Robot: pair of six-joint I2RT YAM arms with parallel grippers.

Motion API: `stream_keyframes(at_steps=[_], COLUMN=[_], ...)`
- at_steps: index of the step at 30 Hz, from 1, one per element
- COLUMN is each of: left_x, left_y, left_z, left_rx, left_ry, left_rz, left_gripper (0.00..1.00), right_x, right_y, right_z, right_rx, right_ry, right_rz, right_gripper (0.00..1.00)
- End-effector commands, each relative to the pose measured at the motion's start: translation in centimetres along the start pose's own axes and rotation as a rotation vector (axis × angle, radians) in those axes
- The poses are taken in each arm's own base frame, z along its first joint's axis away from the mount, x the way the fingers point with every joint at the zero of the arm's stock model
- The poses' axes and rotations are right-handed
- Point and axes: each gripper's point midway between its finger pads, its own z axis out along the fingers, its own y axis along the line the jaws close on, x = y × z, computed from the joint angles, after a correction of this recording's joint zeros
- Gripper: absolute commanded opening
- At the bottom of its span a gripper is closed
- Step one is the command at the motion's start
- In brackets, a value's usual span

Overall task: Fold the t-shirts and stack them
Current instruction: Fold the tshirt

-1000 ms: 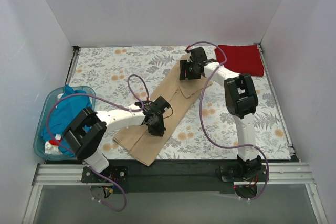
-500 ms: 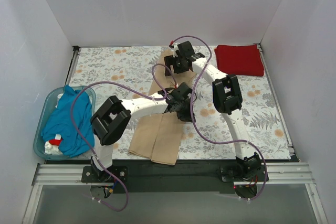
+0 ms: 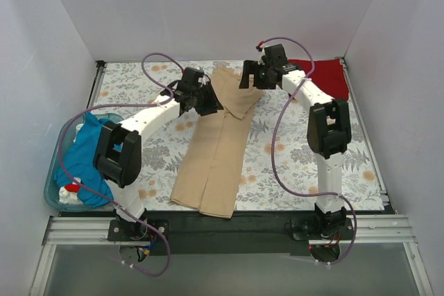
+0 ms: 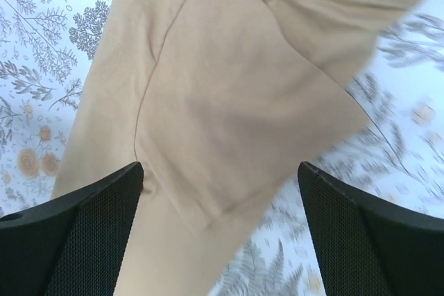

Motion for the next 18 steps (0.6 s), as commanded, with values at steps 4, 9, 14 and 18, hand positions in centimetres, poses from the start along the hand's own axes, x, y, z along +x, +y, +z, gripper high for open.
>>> stream_keyframes(at_steps=[4,9,14,18], left_x=[-10.6,-14.8,-16.0,-15.4], left_y=[-0.1,3.5,5.4,6.1], left_z=[2.8,7.6,11.0,13.0], left_rx=[0.031,-0.002,0.023,0.081], left_ry=[-0.190,-0.204,-0.187,-0.162], left_rz=[0.247,0.358,0.423,0.436], left_gripper=[0.36,0.40,0.42,0.43], right_x=[2.9,5.3,5.8,6.3], right_y=[-0.6,-1.5,-2.9,-3.6], right_z=[-2.9,-2.2,0.0,2.3], right_rx=[0.085,0.101,0.106,0.099], right_ry=[-0.017,0.012,0.037,0.066], right_rz=[0.104,0.153,0.204,0.230], right_gripper=[0.93,0.84,0.75,0.72])
